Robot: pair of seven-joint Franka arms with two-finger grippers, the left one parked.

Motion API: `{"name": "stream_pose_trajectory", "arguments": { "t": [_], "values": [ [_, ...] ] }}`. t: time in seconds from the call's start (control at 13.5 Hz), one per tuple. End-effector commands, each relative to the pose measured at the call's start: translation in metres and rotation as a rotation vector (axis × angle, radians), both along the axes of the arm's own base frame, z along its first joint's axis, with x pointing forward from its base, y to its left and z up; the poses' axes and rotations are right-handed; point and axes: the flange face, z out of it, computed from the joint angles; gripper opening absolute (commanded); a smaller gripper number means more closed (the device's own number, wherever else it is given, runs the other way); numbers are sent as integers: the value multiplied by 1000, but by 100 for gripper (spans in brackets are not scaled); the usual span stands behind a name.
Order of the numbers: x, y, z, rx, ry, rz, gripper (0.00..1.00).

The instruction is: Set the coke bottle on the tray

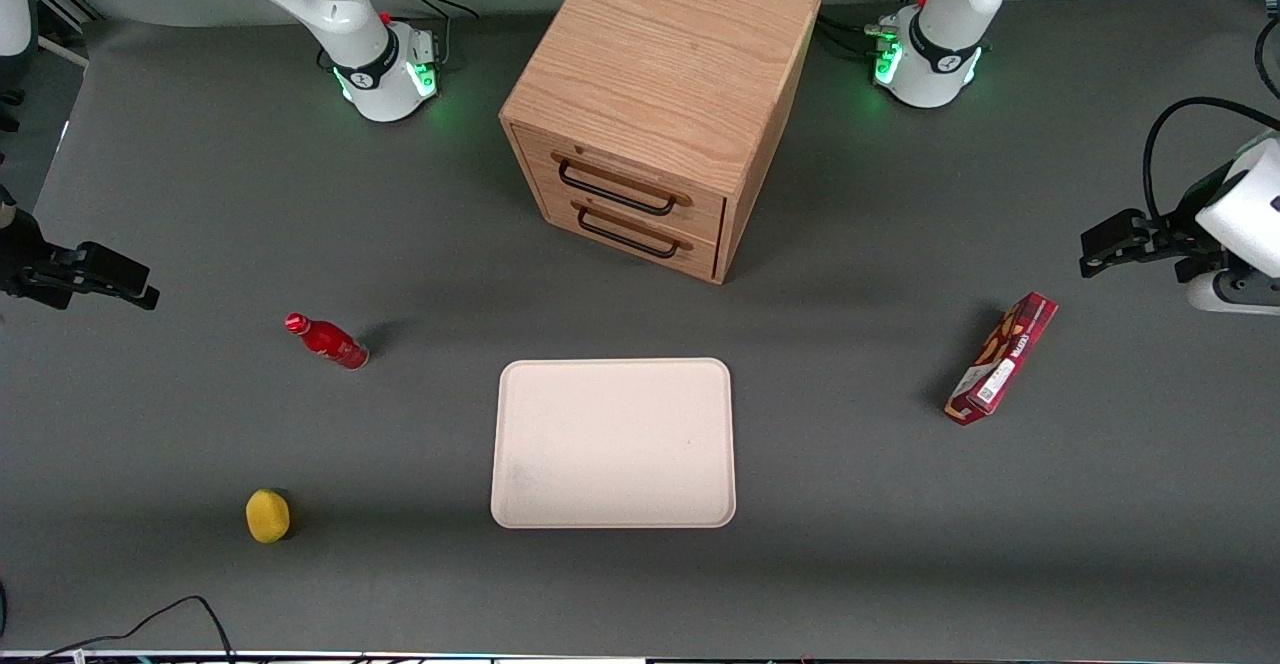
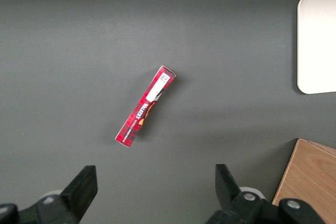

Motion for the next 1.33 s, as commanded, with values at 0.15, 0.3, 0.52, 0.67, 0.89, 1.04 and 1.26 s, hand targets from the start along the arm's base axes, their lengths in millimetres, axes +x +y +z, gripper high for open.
{"name": "stream_pose_trajectory", "arguments": {
  "t": [0.15,0.3,0.52,0.67,0.89,1.04,1.26],
  "values": [
    [-2,9,6,4,-10,-19,100],
    [0,9,2,3,-3,-13,100],
    [0,7,-4,3,14,-17,100],
    [0,4,-5,3,16,-27,100],
    [0,5,-6,3,21,-12,100],
    [-1,7,-8,3,27,-13,100],
    [-1,7,-8,3,28,-21,100]
  ]
}}
